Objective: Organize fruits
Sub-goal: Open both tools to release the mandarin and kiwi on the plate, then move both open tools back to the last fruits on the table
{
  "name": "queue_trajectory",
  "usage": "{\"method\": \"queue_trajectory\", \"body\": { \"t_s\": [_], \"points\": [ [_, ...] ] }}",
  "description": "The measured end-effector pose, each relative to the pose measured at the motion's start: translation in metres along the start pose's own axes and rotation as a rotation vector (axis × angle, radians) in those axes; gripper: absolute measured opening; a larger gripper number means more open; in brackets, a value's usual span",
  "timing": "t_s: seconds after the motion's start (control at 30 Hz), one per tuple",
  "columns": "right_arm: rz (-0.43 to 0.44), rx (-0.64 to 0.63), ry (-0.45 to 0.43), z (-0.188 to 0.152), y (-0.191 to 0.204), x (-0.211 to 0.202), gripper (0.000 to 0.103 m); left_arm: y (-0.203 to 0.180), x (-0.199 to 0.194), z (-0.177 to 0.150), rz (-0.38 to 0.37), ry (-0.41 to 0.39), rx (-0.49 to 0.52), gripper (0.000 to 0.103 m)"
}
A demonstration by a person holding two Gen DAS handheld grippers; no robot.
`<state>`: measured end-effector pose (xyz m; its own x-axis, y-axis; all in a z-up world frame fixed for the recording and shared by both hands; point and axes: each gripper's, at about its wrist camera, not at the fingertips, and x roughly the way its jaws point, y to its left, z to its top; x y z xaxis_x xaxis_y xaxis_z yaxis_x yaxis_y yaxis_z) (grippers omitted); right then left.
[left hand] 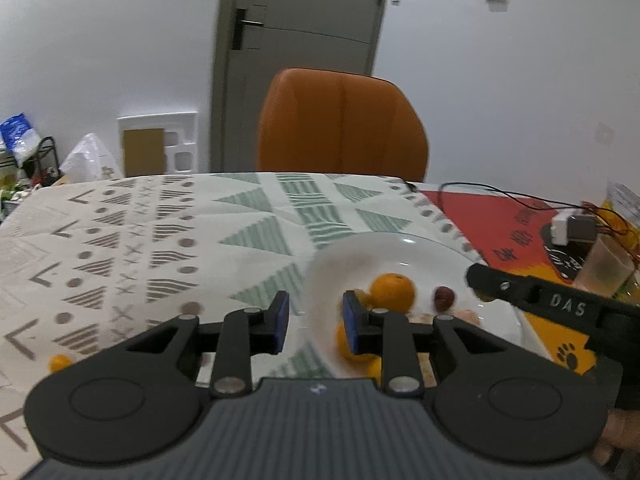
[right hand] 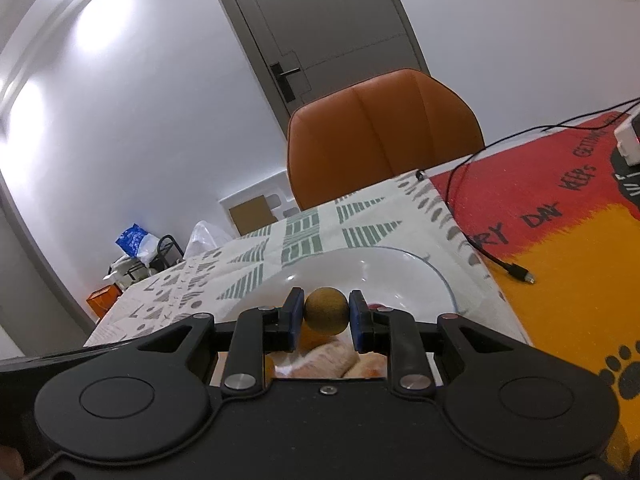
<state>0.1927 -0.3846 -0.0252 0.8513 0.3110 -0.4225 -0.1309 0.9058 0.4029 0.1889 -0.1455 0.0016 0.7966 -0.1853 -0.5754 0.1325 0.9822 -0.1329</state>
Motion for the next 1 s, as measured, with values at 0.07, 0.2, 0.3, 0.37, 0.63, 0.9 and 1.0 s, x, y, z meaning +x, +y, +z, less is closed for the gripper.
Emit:
{"method": "queue_trajectory", "body": {
  "t_s": [0.07,0.2,0.3,0.37,0.63,0.9,1.0],
  "points": [
    [-0.006,-0.008,-0.016,0.0,0.006,0.001,0.048,0.008,-0.002,0.001,0.018,-0.003,-0.014,0.032],
    [0.01,-0.05,-0.022,-0.003,0.017,0.0,0.057,0.021,-0.008,0.004,0.052,-0.019,-0.038,0.054],
    [0.009,-0.04,-0.003,-0.005,0.017,0.001,0.059,0.027,-0.016,0.005,0.078,-0.051,-0.045,0.071],
    [0.007,-0.045,0.007,-0.006,0.02,0.002,0.062,0.031,-0.02,0.006,0.093,-0.07,-0.045,0.078],
    [0.018,-0.065,0.018,-0.012,0.035,0.001,0.073,0.053,-0.031,0.002,0.13,-0.081,-0.071,0.08],
    [0.048,-0.078,0.046,-0.021,0.058,0.007,0.076,0.08,-0.048,-0.006,0.169,-0.097,-0.105,0.08],
    [0.068,-0.097,0.054,-0.024,0.071,0.009,0.076,0.091,-0.055,-0.008,0.187,-0.1,-0.12,0.08]
  ]
}}
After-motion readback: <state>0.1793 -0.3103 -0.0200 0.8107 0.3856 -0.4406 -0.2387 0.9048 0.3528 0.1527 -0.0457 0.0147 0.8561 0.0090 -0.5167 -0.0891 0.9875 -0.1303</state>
